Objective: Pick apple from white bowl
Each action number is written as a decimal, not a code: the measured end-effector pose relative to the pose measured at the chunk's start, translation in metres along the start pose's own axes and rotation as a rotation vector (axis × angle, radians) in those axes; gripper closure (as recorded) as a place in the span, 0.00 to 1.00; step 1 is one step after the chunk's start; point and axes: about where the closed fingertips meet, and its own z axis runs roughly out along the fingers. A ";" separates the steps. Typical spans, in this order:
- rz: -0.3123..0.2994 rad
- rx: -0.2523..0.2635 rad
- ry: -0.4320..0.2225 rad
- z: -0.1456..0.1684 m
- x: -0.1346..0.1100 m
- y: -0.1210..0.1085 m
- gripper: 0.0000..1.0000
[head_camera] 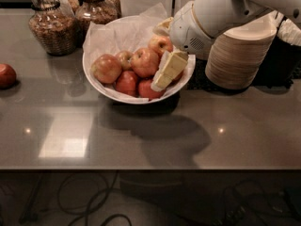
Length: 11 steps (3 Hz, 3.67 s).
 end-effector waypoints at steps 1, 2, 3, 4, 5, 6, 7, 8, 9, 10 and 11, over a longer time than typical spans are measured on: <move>0.003 -0.014 0.016 0.013 0.002 -0.002 0.12; 0.020 -0.045 0.028 0.027 0.007 -0.006 0.15; 0.028 -0.071 0.028 0.038 0.008 -0.010 0.15; 0.042 -0.089 0.024 0.045 0.011 -0.012 0.14; 0.053 -0.099 0.021 0.049 0.014 -0.013 0.15; 0.053 -0.099 0.021 0.049 0.014 -0.013 0.34; 0.053 -0.099 0.021 0.049 0.014 -0.013 0.58; 0.053 -0.099 0.021 0.049 0.014 -0.013 0.81; 0.053 -0.099 0.021 0.049 0.014 -0.013 1.00; 0.052 -0.099 0.021 0.049 0.014 -0.013 1.00; 0.021 -0.102 -0.022 0.044 -0.002 -0.010 1.00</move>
Offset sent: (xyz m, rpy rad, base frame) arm 0.0252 0.0126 -0.0365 -0.0406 0.0887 -0.0015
